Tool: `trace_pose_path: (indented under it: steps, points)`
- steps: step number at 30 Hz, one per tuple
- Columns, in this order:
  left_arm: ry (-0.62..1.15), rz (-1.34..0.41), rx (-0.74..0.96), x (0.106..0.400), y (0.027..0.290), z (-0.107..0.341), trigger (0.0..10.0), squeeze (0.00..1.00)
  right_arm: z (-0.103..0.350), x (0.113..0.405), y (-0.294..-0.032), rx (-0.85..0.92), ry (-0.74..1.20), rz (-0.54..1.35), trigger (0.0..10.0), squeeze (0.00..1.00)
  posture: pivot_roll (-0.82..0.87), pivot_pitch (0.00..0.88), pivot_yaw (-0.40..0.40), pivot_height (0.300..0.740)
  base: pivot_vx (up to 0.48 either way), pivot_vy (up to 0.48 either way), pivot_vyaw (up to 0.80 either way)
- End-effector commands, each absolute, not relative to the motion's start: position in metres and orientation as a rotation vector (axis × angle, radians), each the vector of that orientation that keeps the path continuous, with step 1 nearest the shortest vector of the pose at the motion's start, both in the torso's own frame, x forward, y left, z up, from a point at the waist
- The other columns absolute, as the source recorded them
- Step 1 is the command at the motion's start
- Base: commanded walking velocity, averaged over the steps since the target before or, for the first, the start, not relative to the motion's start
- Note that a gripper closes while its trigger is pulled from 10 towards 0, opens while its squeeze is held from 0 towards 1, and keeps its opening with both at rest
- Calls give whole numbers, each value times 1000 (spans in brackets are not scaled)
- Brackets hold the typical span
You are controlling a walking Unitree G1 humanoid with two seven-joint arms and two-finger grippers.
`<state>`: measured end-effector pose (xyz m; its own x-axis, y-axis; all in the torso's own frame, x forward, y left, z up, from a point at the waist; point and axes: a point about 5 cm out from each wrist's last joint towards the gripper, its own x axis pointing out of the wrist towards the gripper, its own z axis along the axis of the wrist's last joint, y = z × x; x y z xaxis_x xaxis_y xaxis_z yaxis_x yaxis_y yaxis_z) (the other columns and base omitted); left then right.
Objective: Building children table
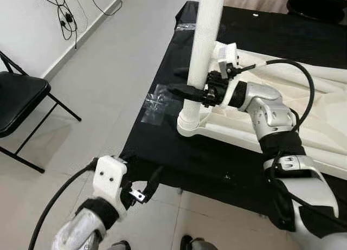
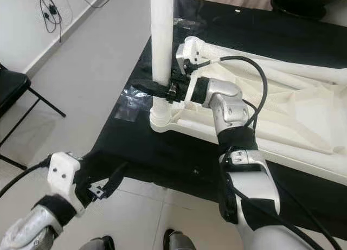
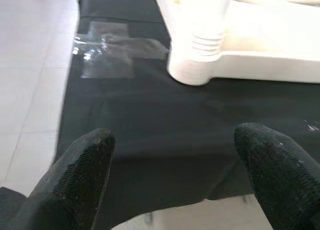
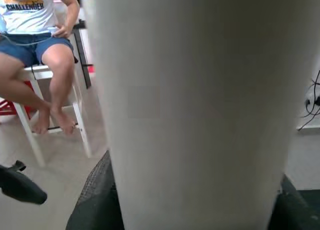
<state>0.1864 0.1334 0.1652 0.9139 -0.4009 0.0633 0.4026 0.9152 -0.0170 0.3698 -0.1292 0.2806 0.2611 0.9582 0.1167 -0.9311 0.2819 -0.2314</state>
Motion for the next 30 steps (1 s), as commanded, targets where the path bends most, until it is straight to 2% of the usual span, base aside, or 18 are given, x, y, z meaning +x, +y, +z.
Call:
trace_pose_path:
  steps: [1, 4, 7, 8, 9, 10, 11, 12, 15, 17, 22, 23, 24, 25, 26, 27, 29, 30]
  points:
    - [-59, -406, -44, 181, 132, 162, 10000, 0, 266, 367, -132, -106, -209, 1318, 0, 0, 118, 230, -80, 740, 0, 0, 0]
    - [-52, -384, -24, 177, 134, 159, 10000, 0, 258, 364, -142, -122, -202, 1277, 0, 0, 108, 228, -85, 740, 0, 0, 0]
    - [-49, -364, -13, 171, 137, 155, 10000, 0, 236, 349, -154, -125, -172, 1115, 0, 0, 92, 225, -91, 740, 0, 0, 0]
    - [-49, -364, -13, 171, 137, 155, 10000, 0, 236, 349, -154, -125, -172, 1115, 0, 0, 92, 225, -91, 740, 0, 0, 0]
    - [-62, -331, -5, 172, 140, 154, 10000, 0, 210, 339, -151, -122, -94, 781, 0, 0, 81, 221, -87, 740, 0, 0, 0]
    - [-62, -331, -5, 172, 140, 154, 10000, 0, 210, 339, -151, -122, -94, 781, 0, 0, 81, 221, -87, 740, 0, 0, 0]
    - [-70, -323, 7, 174, 140, 153, 10000, 0, 194, 333, -150, -138, -23, 536, 0, 0, 56, 215, -76, 740, 0, 0, 0]
    - [-76, -318, 17, 177, 140, 153, 10000, 0, 182, 317, -142, -116, 33, 435, 0, 0, 51, 213, -66, 740, 0, 0, 0]
    - [-87, -315, 36, 184, 140, 151, 10000, 0, 176, 298, -127, -60, 75, 363, 0, 0, 41, 204, -63, 740, 0, 0, 0]
    - [-91, -314, 43, 186, 140, 151, 10000, 0, 177, 297, -121, -42, 73, 384, 0, 0, 34, 196, -58, 740, 0, 0, 0]
    - [-101, -317, 60, 198, 138, 146, 10000, 0, 186, 314, -115, -32, 33, 377, 0, 0, 50, 169, -58, 740, 0, 0, 0]
    - [-108, -320, 63, 201, 138, 145, 10000, 0, 191, 316, -113, -32, 20, 371, 7569, 0, 52, 166, -60, 740, 0, 0, 0]
    - [-110, -326, 62, 201, 138, 144, 10000, 0, 194, 316, -112, -33, 16, 363, 7569, 0, 52, 167, -60, 740, 0, 0, 0]
    - [-111, -326, 62, 202, 138, 144, 10000, 0, 197, 317, -111, -21, -6, 372, 10000, 0, 50, 169, -58, 740, 0, 0, 0]
    - [-111, -326, 61, 202, 138, 144, 10000, 0, 200, 317, -110, -12, -22, 380, 10000, 0, 50, 169, -58, 740, 0, 0, 0]
    - [-115, -319, 66, 202, 138, 144, 10000, 0, 209, 317, -108, 20, -60, 448, 10000, 1000, 53, 169, -57, 740, 0, 0, 0]
    - [-118, -314, 70, 202, 138, 144, 10000, 0, 217, 316, -106, 42, -87, 497, 10000, 1000, 53, 169, -57, 740, 0, 0, 0]
    - [-121, -309, 79, 203, 137, 143, 10000, 0, 231, 316, -106, 51, -146, 603, 10000, 1000, 58, 171, -57, 740, 0, 0, 0]
